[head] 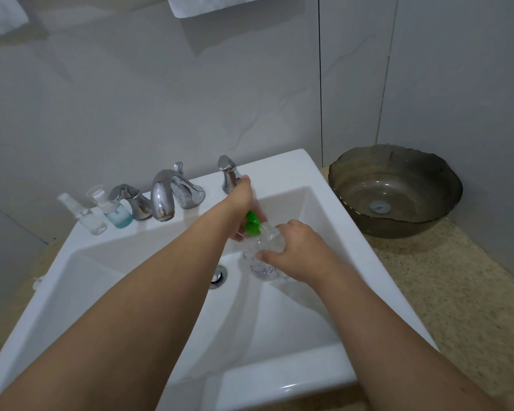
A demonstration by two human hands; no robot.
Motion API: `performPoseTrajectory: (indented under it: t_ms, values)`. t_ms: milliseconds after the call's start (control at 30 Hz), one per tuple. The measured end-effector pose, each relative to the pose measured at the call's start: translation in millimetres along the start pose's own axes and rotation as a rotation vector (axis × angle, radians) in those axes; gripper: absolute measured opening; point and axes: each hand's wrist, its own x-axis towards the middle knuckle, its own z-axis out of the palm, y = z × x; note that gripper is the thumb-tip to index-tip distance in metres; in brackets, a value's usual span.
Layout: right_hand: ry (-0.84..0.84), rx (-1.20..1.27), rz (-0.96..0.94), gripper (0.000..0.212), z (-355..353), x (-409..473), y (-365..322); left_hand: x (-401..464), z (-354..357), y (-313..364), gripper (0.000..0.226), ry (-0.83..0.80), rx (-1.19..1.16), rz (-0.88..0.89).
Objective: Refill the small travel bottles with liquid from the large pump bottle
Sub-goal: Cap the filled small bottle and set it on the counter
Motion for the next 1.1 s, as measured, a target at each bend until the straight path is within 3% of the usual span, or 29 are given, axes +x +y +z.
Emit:
performPoseTrajectory:
  t_ms: [200,333,667,867,1100]
  values:
    - [0.058,0.043,0.018,0.046,-2.2,-15.2,-4.6,-17.2,-11.9,-22.5,0.076,-0.039,-0.294,0.033]
    - [0.100,0.008,0.012,0.046,-4.8,-25.4,-14.9,-27.4,-22.4,-49.5,0.081,0.031,-0.234,0.073]
    - [0.101,0.072,-0.041,0.042,34.9,-73.0,-95.1,-96.6,-109.3,-128.7,0.049,0.043,-0.035,0.102]
    - [0.074,0.180,-0.120,0.051,74.9,-89.9,-172.3,-143.9,-184.7,-179.0,0.042,0.170,-0.071,0.166]
    - [0.041,0.246,-0.165,0.041,120.8,-89.4,-231.5,-160.3,-252.9,-228.7,0.013,0.375,-0.258,0.290]
